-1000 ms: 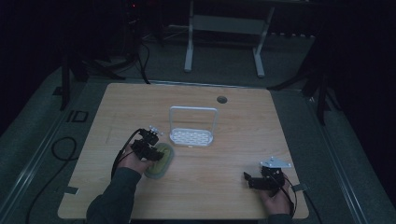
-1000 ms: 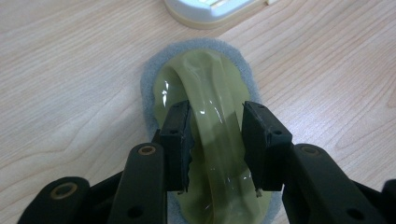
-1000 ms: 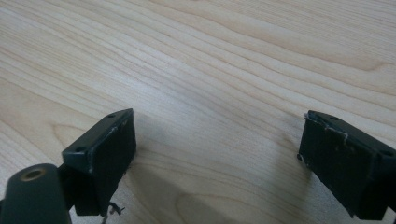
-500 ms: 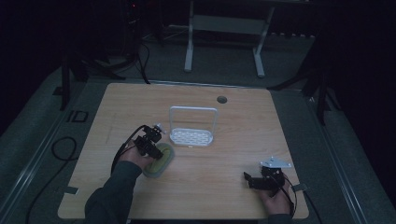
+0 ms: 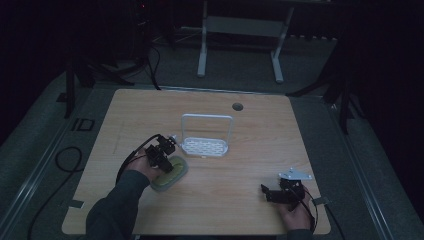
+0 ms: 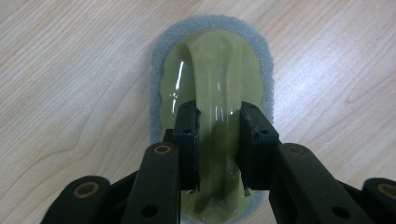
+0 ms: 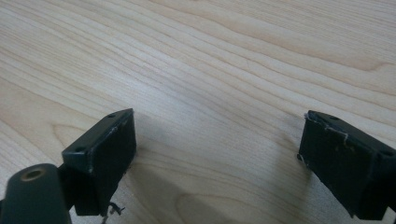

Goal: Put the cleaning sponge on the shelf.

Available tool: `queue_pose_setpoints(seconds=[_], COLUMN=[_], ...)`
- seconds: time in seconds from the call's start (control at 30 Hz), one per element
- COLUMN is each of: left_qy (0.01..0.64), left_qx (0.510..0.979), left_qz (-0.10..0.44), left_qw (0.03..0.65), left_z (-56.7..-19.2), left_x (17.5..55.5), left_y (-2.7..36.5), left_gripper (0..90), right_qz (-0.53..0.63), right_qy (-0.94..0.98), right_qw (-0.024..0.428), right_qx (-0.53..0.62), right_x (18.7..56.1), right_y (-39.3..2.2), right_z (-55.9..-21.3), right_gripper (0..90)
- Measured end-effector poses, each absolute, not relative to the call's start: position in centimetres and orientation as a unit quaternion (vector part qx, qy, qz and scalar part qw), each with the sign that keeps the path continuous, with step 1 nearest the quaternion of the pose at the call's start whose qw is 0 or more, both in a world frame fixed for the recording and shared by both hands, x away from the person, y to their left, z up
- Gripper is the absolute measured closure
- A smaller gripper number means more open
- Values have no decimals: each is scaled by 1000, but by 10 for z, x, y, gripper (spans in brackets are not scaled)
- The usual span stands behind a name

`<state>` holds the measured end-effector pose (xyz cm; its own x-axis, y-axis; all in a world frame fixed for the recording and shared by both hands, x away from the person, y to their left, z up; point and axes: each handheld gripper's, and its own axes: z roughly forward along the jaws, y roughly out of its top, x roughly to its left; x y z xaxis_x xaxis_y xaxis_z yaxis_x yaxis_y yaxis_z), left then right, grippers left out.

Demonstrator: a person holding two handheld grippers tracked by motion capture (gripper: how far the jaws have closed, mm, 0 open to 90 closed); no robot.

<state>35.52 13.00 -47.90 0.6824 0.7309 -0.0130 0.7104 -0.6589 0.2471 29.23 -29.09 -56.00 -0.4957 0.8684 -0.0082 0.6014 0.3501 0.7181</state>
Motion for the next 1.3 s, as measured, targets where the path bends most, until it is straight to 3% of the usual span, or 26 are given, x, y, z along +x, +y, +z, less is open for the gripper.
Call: queue_pose_setpoints(seconds=[0.3,0.97,1.3], left_qy=[363,294,274], left_qx=[921,934,937], left_qz=[53,128,133], left_qw=[129,157,171], left_z=[-472,-458,-454], left_x=[351,346,348], left_y=[127,114,112], left_gripper=[718,718,718], right_qz=[335,336,336], right_qy=[797,797,797], right_qw=[199,200,200], right_qx=[461,460,460], right_x=[292,292,292], right_y=[-291,-291,-291], right_z=[-560,-560,-560], right_gripper=[106,106,106])
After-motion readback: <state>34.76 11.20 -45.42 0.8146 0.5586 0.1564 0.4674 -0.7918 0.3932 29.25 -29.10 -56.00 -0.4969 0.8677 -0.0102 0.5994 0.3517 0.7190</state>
